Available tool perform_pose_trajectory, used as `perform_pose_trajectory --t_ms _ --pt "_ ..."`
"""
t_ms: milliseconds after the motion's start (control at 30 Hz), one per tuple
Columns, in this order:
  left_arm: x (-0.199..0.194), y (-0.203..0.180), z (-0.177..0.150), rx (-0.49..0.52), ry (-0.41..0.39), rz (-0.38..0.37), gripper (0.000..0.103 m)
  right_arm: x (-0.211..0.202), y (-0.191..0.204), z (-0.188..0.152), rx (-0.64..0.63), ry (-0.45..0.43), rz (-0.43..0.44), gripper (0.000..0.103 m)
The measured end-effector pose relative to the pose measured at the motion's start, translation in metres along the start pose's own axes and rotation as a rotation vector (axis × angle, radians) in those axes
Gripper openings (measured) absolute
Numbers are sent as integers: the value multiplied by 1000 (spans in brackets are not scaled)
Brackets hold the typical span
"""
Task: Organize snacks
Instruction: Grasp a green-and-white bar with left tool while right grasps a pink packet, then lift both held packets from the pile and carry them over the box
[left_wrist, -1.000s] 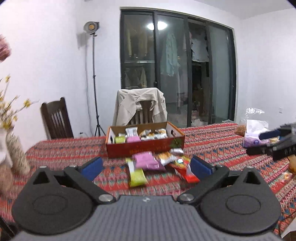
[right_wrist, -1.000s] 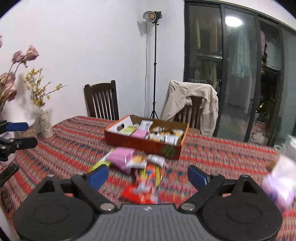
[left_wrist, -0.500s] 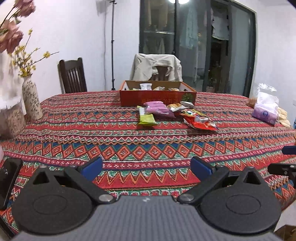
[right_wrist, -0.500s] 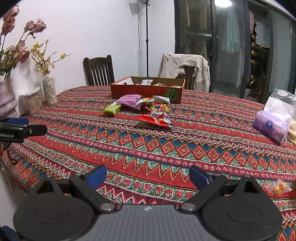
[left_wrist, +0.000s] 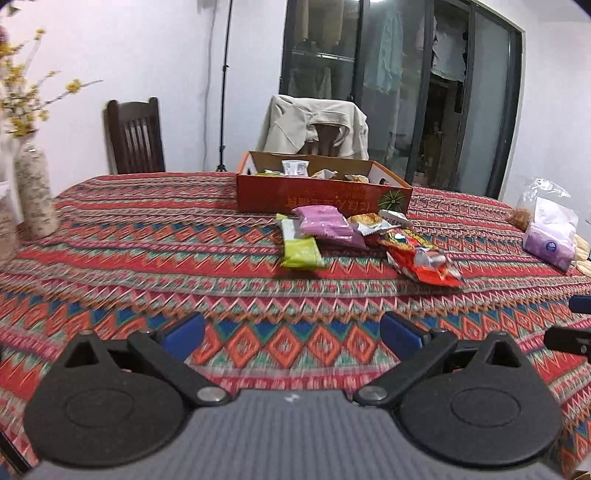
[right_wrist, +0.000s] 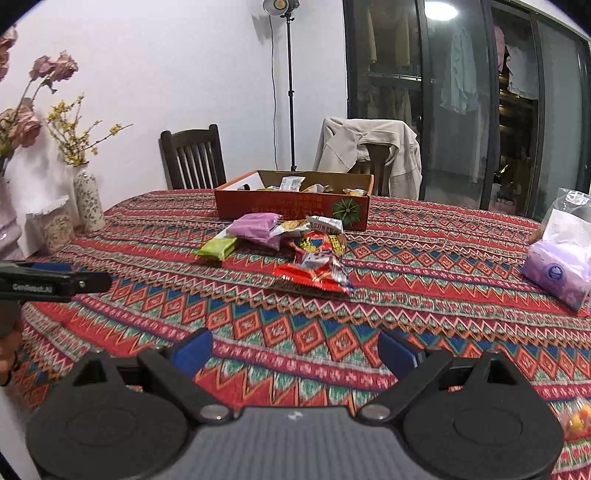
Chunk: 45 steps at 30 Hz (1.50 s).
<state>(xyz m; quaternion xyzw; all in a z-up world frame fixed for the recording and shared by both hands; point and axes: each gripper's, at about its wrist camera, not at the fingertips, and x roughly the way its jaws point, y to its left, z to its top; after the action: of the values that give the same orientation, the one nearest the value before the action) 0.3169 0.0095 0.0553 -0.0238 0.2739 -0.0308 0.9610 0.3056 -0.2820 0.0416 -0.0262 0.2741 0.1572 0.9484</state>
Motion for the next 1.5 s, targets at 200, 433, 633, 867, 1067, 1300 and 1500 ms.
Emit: perform_pose_trajectory --t_ms 200,433,633,867,1067,1300,1500 --pt "61 0 38 47 13 -38 102 37 -2 27 -2 -21 15 96" --pt "114 12 66 55 37 -57 99 95 1 71 -17 -51 60 94" --pt "175 -4 74 87 102 -81 89 157 6 111 -2 -56 121 83" --pt "206 1 60 92 150 -99 58 233 23 136 -13 4 156 78" --pt "202 9 60 83 135 -89 41 296 40 138 37 90 194 76" --pt "168 25 46 133 130 -37 40 326 59 136 19 117 183 62" --pt "118 39 42 49 70 14 40 296 61 136 -10 79 189 59"
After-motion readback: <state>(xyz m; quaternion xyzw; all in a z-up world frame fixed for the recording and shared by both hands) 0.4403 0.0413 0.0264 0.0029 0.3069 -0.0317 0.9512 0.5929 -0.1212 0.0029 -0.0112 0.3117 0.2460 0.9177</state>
